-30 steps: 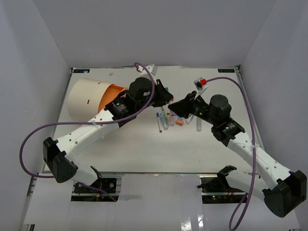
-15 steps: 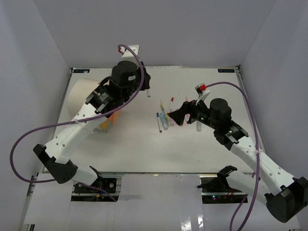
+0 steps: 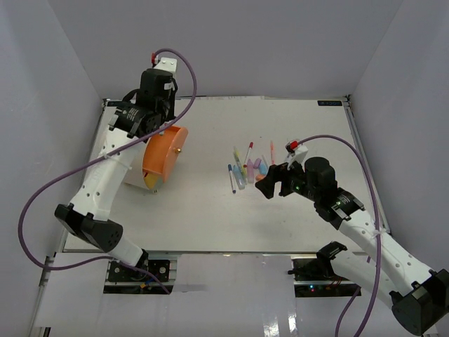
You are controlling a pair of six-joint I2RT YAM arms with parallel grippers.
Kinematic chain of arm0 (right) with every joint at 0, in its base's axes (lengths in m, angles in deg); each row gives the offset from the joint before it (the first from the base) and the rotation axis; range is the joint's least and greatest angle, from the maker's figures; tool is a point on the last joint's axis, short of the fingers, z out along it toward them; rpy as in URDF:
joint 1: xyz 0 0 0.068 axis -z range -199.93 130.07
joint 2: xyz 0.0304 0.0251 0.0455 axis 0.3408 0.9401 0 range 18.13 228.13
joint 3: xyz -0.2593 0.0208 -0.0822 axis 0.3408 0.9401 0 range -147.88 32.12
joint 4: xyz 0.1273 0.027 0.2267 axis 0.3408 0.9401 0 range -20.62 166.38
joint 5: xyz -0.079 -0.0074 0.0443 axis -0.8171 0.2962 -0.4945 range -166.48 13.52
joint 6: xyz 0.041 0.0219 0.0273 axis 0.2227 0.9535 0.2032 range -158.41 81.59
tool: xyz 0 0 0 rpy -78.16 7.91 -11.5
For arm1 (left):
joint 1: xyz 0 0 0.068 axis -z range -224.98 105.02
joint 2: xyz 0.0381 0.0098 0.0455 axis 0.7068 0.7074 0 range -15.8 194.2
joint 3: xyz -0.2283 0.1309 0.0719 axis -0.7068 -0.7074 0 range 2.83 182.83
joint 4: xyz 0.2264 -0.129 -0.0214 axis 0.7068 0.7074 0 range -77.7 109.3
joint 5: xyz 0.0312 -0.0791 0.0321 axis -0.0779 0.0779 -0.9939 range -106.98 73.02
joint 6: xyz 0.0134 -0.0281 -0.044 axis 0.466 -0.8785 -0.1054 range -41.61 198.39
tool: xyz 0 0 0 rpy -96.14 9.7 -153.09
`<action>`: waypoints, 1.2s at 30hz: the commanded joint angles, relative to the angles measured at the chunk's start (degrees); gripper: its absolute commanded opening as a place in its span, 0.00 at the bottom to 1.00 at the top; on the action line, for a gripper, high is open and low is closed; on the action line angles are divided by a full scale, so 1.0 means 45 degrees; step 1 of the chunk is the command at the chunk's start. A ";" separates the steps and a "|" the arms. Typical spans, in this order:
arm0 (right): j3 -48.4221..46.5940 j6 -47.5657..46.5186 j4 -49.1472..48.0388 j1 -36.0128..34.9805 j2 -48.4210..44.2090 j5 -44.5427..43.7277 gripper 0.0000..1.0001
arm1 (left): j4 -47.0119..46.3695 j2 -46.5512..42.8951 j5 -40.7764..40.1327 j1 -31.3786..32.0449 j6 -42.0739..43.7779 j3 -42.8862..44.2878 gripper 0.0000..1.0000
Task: Sort the stationery into containers
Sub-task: Place the pen in the storage box, then pick up the pen from the center of the board.
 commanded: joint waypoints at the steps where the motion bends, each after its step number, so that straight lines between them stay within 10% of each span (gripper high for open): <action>1: 0.0137 -0.0304 0.0273 -0.0041 -0.0288 -0.0465 0.93 | 0.0772 0.0070 0.0534 -0.0439 0.0399 -0.0469 0.10; 8: 0.0333 -0.0363 0.0547 -0.0041 -0.0230 -0.1167 0.93 | 0.1124 0.0384 0.0748 -0.0792 -0.0012 -0.1485 0.13; 27: -0.0643 -0.0675 0.1698 -0.0041 0.2444 -0.3432 1.00 | 0.1144 -0.0592 0.1724 -0.0831 -0.0637 -0.1018 0.60; 36: -0.2124 -0.1260 0.1837 0.0056 0.5393 -0.4781 0.62 | -0.0512 -0.3558 0.3245 -0.0831 -0.1710 -0.2186 0.97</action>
